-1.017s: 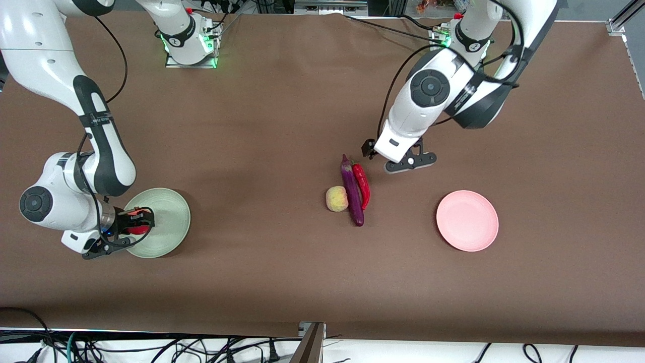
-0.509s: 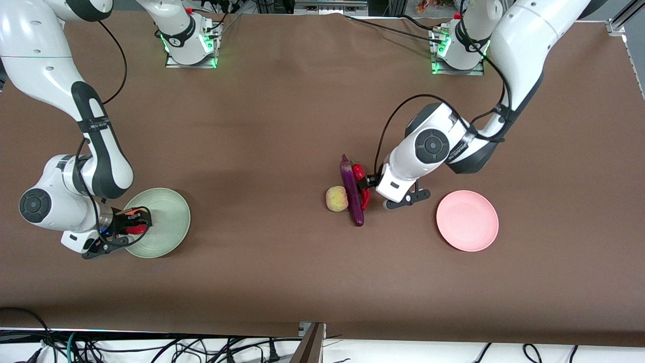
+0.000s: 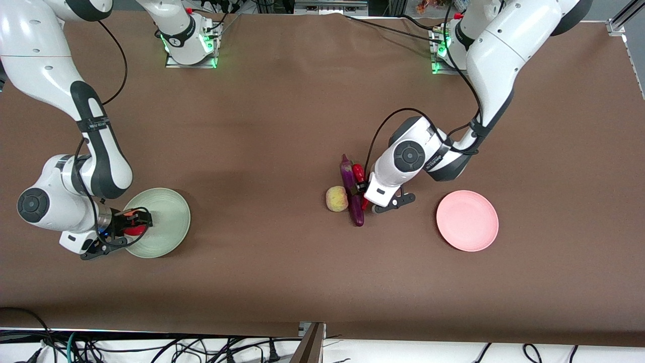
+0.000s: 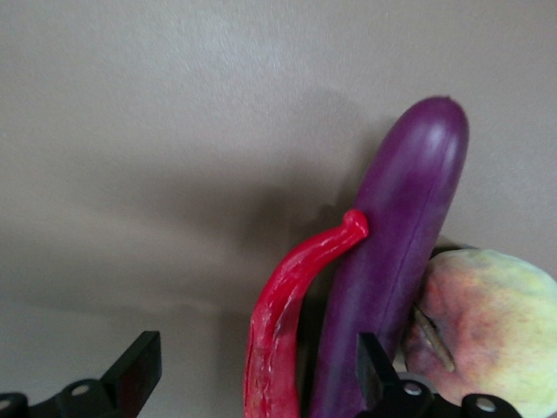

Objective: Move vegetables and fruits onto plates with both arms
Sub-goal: 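Release the apple on the green plate while the left gripper lowers to chili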

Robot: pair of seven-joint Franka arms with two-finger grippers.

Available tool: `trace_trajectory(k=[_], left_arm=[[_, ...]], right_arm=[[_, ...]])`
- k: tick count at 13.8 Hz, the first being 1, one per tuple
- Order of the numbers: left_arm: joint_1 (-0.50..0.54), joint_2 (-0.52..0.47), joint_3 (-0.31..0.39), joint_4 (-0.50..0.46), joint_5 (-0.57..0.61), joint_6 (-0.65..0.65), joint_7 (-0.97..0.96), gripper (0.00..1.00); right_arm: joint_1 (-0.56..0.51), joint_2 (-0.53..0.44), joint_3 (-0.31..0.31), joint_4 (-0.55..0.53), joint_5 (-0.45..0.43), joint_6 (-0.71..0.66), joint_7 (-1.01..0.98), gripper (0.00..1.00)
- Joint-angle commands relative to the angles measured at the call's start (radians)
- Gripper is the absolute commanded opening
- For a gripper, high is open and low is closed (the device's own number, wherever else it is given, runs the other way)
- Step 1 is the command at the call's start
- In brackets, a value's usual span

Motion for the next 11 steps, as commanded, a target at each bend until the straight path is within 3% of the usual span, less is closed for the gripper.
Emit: trace_trajectory(k=[1, 4, 8, 10, 11], left_arm=[[-0.027, 0.015, 0.013, 0.027, 0.029, -0.002, -0.036, 0.91], [-0.018, 0.043, 0.014, 0.028, 0.029, 0.017, -0.036, 0.85], [-0.015, 0.044, 0.014, 0.027, 0.029, 0.017, -0.036, 0.84], [-0.015, 0.050, 0.014, 0.027, 0.029, 0.018, -0.036, 0.72], [-0.016, 0.050, 0.014, 0.027, 0.029, 0.018, -0.033, 0.59]], right_arm=[[0.004, -0.037, 0.039, 0.025, 0.014, -0.032, 0.005, 0.99], [0.045, -0.037, 0.110, 0.076, 0.002, -0.136, 0.213, 0.99], [0.154, -0.037, 0.113, 0.076, 0.011, -0.135, 0.428, 0.99], [0.200, -0.033, 0.113, 0.076, 0.013, -0.129, 0.537, 0.99], [0.230, -0.031, 0.113, 0.076, 0.013, -0.126, 0.599, 0.99]])
